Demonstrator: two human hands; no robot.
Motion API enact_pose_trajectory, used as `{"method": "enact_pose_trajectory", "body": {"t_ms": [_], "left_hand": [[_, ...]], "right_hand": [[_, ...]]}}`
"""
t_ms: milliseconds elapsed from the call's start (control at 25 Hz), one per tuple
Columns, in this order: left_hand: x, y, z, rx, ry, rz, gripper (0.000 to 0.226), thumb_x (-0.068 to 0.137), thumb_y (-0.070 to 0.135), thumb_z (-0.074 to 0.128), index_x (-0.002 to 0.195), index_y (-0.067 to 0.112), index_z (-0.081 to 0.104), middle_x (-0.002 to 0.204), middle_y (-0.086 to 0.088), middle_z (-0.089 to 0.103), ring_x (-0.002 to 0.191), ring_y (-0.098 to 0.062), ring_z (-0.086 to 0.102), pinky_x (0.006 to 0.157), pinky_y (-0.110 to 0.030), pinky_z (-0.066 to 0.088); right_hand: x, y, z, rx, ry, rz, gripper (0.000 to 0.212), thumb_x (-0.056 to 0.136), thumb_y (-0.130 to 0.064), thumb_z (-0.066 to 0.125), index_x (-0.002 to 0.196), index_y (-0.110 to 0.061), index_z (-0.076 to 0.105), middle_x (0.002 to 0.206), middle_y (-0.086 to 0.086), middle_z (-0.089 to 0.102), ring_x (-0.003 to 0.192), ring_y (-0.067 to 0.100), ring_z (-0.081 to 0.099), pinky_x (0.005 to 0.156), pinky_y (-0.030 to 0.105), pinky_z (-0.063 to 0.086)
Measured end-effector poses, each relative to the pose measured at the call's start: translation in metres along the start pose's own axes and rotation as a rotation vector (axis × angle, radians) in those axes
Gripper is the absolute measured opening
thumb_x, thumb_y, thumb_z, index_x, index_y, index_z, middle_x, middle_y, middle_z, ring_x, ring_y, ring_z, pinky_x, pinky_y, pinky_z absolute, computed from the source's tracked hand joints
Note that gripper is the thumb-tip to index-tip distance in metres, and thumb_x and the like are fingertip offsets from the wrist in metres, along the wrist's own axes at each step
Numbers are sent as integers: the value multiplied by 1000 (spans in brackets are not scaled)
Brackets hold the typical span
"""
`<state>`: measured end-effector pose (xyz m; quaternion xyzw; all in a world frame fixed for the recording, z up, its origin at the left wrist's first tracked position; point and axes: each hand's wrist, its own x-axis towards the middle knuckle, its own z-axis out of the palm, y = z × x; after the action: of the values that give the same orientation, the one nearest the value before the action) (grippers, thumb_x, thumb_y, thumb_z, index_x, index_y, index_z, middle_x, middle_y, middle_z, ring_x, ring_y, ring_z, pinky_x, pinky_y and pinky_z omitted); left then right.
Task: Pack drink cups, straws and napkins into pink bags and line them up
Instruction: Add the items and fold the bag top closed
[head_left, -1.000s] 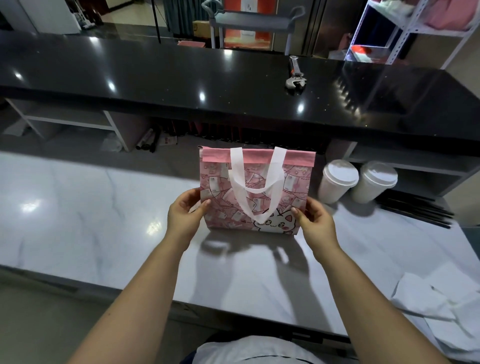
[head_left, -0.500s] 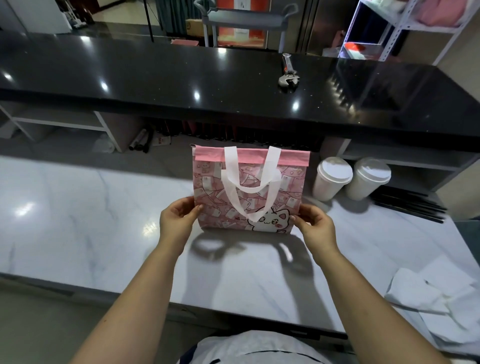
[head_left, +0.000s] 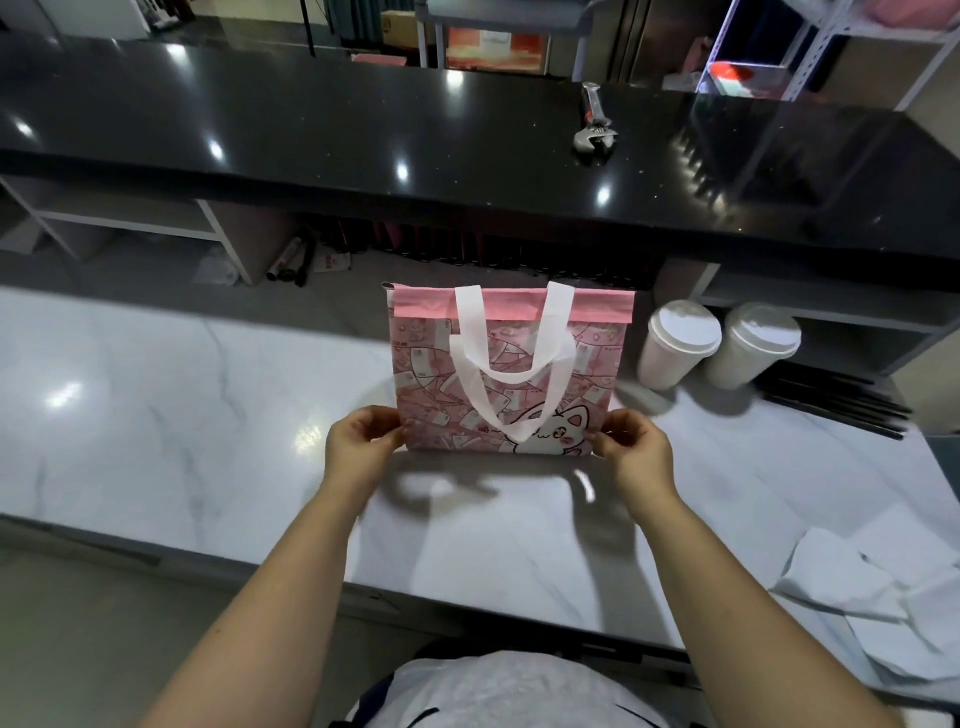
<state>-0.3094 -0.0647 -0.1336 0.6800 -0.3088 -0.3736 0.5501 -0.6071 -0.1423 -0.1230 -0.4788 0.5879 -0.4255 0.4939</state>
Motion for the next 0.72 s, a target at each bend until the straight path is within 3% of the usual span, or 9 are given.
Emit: {"method": "enact_pose_trajectory", "body": {"t_ms": [280,440,600,720], "left_hand": [[0,8,-2,-121,12,12,13,79,4,76,87,14,72,84,-5,75,81,-23,72,71,-29,59],[-1,26,-7,-172,177,69,16,83,5,72,84,20,72,81,0,74,78,-16,70,71,-32,59],[-6,46,-46,-195,362,93,12,83,1,71,88,12,70,83,-5,71,73,-12,68,73,-29,58],[-15,60,-89,-229,500,101,12,84,0,69,95,4,68,82,-5,69,66,-6,67,65,-22,58]], "right_hand": [[4,-9,0,85,19,-70,23,84,4,67,79,-19,66,80,3,70,79,19,64,78,33,55],[10,-36,24,219,-9,-135,26,85,4,65,82,-21,68,79,-5,71,77,9,64,75,23,54],[19,-68,71,196,-163,-158,22,85,3,65,83,-19,68,81,0,69,77,13,62,75,26,54],[18,-92,122,187,-298,-170,23,86,3,65,81,-19,67,77,-3,69,72,9,62,71,23,55]]}}
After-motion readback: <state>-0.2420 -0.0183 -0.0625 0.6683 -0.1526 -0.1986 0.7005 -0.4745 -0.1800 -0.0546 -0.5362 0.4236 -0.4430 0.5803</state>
